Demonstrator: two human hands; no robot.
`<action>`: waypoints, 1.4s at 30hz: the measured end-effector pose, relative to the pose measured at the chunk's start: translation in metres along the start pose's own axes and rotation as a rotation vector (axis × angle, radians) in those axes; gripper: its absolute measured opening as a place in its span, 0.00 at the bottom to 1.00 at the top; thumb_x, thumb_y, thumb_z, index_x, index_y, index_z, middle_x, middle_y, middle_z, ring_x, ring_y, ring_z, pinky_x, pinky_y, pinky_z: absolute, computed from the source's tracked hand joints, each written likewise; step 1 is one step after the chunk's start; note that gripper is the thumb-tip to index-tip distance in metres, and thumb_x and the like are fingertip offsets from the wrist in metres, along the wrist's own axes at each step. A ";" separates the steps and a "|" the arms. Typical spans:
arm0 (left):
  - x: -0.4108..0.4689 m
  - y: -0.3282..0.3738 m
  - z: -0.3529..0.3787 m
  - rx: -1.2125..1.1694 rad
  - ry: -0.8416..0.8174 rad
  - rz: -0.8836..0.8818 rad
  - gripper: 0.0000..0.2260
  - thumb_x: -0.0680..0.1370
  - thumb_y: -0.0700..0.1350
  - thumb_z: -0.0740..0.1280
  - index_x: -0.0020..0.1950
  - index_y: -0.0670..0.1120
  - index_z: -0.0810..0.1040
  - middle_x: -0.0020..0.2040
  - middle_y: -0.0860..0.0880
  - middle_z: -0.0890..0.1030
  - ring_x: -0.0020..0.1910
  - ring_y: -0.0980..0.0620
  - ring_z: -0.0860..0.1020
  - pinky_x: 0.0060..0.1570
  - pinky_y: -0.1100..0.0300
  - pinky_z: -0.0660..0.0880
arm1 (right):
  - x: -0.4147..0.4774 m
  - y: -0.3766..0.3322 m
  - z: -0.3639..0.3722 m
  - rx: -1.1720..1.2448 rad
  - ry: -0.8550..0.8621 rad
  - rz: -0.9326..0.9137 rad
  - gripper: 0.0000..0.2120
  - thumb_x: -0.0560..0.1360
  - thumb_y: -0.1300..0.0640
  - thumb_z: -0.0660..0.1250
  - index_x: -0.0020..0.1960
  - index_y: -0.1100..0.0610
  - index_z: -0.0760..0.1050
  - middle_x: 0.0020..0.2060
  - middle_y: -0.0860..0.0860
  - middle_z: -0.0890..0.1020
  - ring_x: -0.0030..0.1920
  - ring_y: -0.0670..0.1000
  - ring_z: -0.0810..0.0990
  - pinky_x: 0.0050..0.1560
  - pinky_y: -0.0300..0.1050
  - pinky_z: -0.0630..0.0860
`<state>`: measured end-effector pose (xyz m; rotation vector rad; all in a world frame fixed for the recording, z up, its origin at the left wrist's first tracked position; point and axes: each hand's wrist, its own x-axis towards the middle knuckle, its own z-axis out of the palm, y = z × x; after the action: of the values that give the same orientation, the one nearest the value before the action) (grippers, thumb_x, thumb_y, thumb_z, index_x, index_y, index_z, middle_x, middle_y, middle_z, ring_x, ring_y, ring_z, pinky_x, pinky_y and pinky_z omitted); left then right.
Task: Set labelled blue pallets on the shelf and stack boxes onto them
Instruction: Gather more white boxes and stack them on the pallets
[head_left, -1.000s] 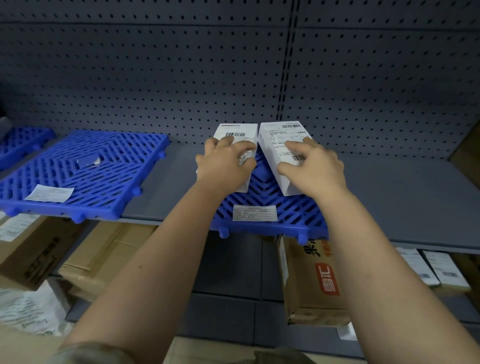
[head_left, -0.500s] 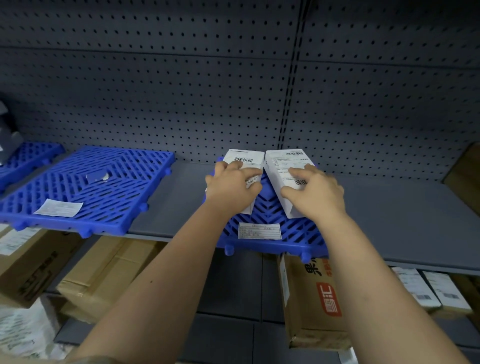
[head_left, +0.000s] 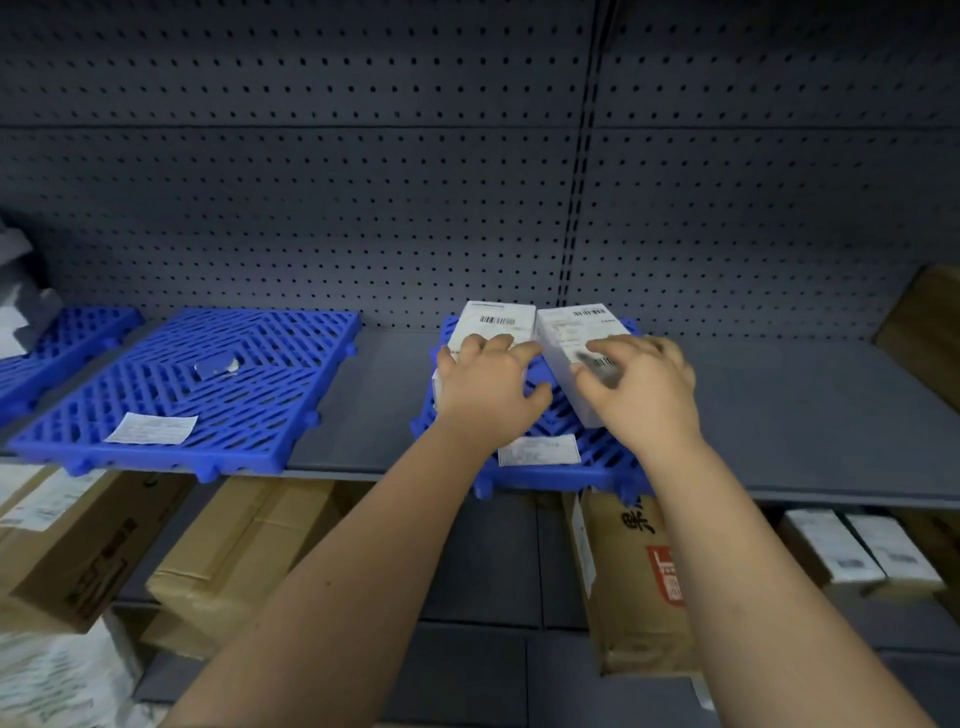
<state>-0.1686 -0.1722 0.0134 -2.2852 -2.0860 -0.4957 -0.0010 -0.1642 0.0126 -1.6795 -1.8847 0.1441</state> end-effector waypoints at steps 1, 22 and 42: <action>-0.009 0.003 0.000 -0.009 0.003 0.032 0.23 0.77 0.59 0.60 0.72 0.58 0.68 0.69 0.53 0.72 0.69 0.46 0.64 0.70 0.39 0.56 | -0.011 -0.002 -0.003 0.017 0.027 -0.003 0.18 0.75 0.44 0.64 0.62 0.49 0.77 0.63 0.48 0.77 0.68 0.56 0.64 0.67 0.53 0.59; -0.228 0.256 0.032 -0.196 -0.208 0.634 0.22 0.75 0.57 0.62 0.70 0.59 0.70 0.67 0.52 0.73 0.66 0.45 0.66 0.61 0.47 0.63 | -0.351 0.137 -0.175 -0.355 0.202 0.438 0.19 0.72 0.55 0.68 0.63 0.49 0.76 0.61 0.50 0.78 0.63 0.59 0.69 0.58 0.54 0.66; -0.320 0.704 0.102 -0.351 -0.260 0.767 0.24 0.76 0.56 0.63 0.73 0.56 0.67 0.68 0.50 0.72 0.67 0.44 0.67 0.63 0.48 0.63 | -0.489 0.469 -0.437 -0.440 0.252 0.609 0.22 0.73 0.53 0.67 0.67 0.48 0.72 0.65 0.49 0.75 0.64 0.56 0.69 0.62 0.54 0.66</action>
<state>0.5186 -0.5405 -0.0150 -3.2165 -1.0580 -0.5654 0.6308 -0.6635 -0.0239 -2.4044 -1.2278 -0.2507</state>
